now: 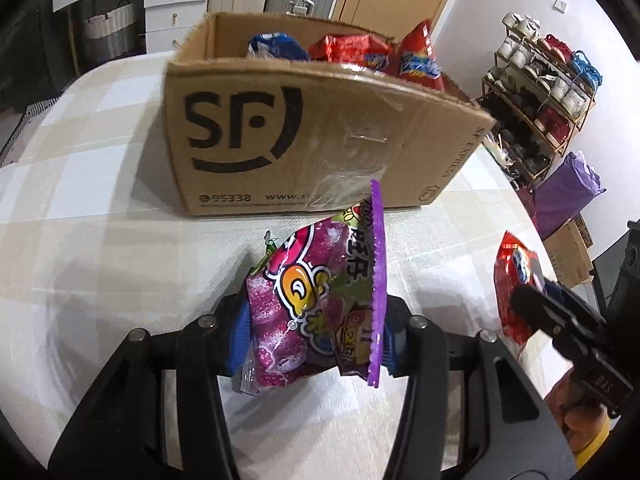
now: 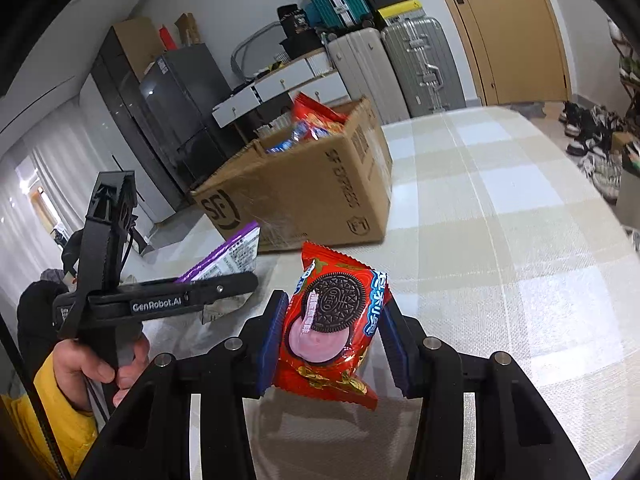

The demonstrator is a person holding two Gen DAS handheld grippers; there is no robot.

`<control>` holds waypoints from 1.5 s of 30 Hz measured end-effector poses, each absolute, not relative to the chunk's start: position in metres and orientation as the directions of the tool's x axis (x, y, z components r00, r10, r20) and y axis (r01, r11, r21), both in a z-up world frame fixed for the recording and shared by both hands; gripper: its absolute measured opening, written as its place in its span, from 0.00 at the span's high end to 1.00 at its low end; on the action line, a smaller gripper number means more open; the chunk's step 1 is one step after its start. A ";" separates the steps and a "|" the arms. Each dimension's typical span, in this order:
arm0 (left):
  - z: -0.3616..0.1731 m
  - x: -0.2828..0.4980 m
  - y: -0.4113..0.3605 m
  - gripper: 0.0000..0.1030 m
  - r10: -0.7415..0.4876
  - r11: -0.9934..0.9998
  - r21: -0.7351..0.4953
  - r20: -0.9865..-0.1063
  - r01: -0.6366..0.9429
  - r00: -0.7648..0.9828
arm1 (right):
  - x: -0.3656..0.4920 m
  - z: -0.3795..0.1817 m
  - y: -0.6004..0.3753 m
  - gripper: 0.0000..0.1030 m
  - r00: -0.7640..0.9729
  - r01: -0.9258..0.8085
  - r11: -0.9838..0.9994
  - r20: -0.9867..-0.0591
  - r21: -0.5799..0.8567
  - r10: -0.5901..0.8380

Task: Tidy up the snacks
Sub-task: 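Lift the candy bag and red Oreo pack and carry both over the box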

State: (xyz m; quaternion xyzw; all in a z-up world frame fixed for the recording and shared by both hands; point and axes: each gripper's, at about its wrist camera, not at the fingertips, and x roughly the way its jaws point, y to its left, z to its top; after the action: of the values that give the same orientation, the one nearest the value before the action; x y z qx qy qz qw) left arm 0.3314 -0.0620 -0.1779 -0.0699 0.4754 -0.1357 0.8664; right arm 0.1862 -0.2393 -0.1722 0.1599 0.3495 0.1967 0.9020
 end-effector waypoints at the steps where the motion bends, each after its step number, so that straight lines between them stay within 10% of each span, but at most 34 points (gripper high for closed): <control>1: -0.174 0.327 -0.060 0.55 -0.298 0.955 -0.248 -0.803 0.165 0.517 | 0.184 -0.168 -0.239 0.56 0.685 -0.245 0.874 -0.563 0.420 0.463; 45: 0.014 0.070 0.007 0.54 -0.260 0.963 -0.198 -0.517 0.182 0.815 | 0.056 -0.021 -0.182 0.56 0.766 -0.446 0.844 -0.362 0.297 0.532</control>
State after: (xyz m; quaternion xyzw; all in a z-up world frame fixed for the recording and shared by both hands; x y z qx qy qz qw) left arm 0.0704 0.0072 0.0141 -0.0698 0.2808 -0.1162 0.9501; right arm 0.0562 -0.1817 -0.0209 0.0971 0.2209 0.2614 0.9346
